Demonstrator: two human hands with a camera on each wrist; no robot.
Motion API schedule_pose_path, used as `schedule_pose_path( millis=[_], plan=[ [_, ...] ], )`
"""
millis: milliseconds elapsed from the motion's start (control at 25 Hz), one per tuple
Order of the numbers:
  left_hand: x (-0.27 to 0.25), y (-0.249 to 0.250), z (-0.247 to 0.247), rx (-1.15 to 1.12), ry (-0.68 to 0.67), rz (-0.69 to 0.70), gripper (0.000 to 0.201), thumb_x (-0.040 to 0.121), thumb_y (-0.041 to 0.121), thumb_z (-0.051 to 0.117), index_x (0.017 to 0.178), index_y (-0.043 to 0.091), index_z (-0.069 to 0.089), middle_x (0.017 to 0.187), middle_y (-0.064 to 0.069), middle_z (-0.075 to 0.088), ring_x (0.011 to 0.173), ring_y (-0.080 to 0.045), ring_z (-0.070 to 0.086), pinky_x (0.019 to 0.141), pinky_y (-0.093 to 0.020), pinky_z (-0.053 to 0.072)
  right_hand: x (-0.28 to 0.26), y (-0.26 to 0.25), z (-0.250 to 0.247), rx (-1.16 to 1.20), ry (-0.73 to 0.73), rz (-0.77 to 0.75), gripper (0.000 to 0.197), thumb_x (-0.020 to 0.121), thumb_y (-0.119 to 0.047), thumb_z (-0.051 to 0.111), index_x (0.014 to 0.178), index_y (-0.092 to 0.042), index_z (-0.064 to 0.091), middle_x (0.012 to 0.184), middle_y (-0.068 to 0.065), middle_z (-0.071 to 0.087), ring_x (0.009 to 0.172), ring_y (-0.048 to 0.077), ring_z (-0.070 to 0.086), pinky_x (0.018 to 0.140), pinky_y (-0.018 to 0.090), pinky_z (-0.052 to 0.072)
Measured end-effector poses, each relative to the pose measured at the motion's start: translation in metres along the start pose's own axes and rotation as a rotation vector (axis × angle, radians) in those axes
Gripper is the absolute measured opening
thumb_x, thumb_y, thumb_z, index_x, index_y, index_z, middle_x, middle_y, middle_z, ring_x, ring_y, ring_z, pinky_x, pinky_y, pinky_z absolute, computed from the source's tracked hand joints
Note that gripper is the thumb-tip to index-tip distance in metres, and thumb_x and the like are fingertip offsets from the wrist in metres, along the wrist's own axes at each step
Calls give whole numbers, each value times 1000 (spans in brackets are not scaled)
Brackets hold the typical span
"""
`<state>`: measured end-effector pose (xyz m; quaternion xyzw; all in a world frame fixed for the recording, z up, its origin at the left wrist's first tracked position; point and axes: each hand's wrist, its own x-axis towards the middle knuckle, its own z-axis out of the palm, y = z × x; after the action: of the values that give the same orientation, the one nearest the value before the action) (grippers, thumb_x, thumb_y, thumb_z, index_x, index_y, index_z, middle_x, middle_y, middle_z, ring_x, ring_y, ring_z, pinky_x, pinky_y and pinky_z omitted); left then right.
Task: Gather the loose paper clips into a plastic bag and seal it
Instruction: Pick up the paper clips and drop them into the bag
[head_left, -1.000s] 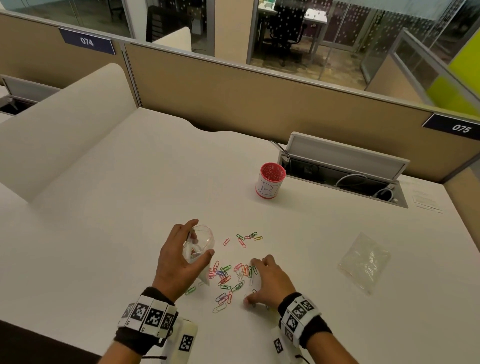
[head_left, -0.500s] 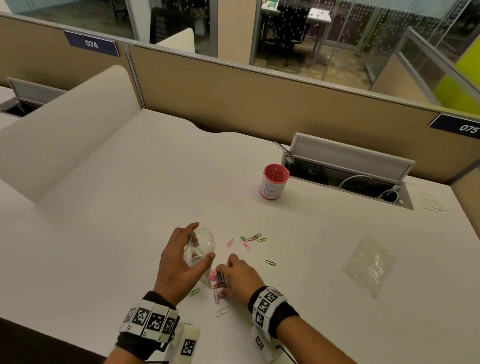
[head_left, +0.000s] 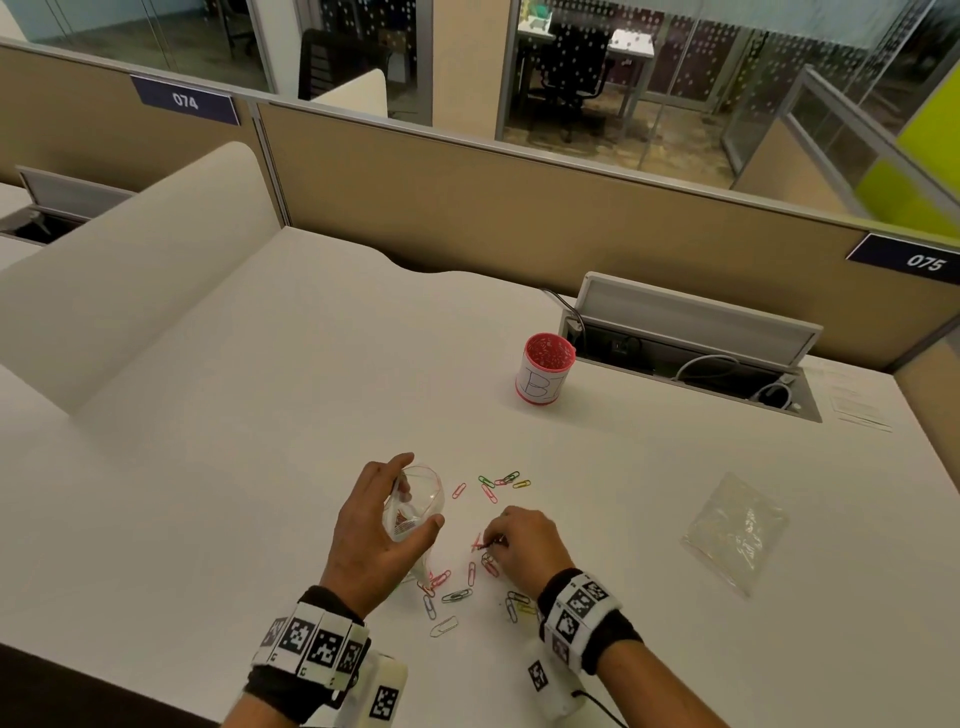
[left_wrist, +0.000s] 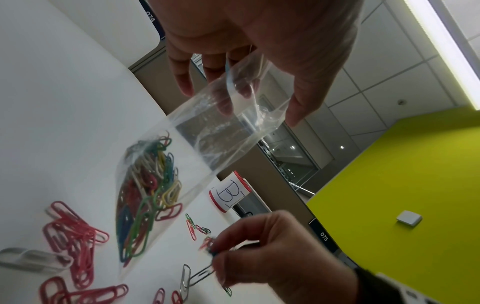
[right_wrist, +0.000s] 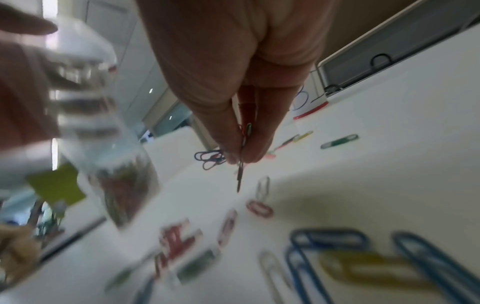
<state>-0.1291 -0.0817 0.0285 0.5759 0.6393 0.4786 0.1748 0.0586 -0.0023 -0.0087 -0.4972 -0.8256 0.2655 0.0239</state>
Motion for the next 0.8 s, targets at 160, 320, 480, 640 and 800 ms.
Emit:
schedule_pose_path(
  millis=[160, 320, 480, 640, 800],
  plan=[
    [1, 5, 7, -24, -20, 23, 66, 69, 45, 62, 127, 15, 51, 92, 6, 51, 92, -7, 52, 79, -4, 40, -6, -12, -42, 389, 212, 61, 9, 77, -9, 73, 80, -18, 75, 86, -3, 70, 76, 13, 66, 77, 30, 56],
    [1, 11, 14, -25, -51, 28, 68, 69, 48, 61, 128, 18, 49, 94, 11, 50, 95, -3, 51, 77, -3, 40, -13, -41, -82, 573, 305, -60, 12, 74, -3, 75, 77, -15, 75, 81, -7, 69, 69, 2, 64, 64, 12, 50],
    [0, 15, 18, -41, -68, 41, 66, 71, 47, 61, 128, 18, 48, 95, 9, 51, 93, -2, 52, 76, -7, 44, -18, -69, -99, 407, 238, -224, 9, 77, -10, 74, 81, -19, 75, 87, -8, 69, 76, 6, 63, 73, 22, 54],
    [-2, 14, 20, -58, -82, 36, 63, 73, 45, 64, 127, 16, 50, 101, 6, 54, 92, -10, 56, 76, -21, 51, -20, -84, -99, 170, 155, -299, 11, 83, -14, 67, 89, -19, 75, 95, -4, 69, 82, 10, 62, 79, 28, 52],
    [-4, 17, 20, -70, -65, 54, 53, 73, 40, 64, 120, 18, 53, 98, 7, 54, 89, -7, 56, 73, -16, 48, -22, -91, -99, 80, 99, -314, 14, 85, -17, 64, 95, -21, 74, 99, -3, 69, 88, 14, 62, 82, 29, 49]
  ],
)
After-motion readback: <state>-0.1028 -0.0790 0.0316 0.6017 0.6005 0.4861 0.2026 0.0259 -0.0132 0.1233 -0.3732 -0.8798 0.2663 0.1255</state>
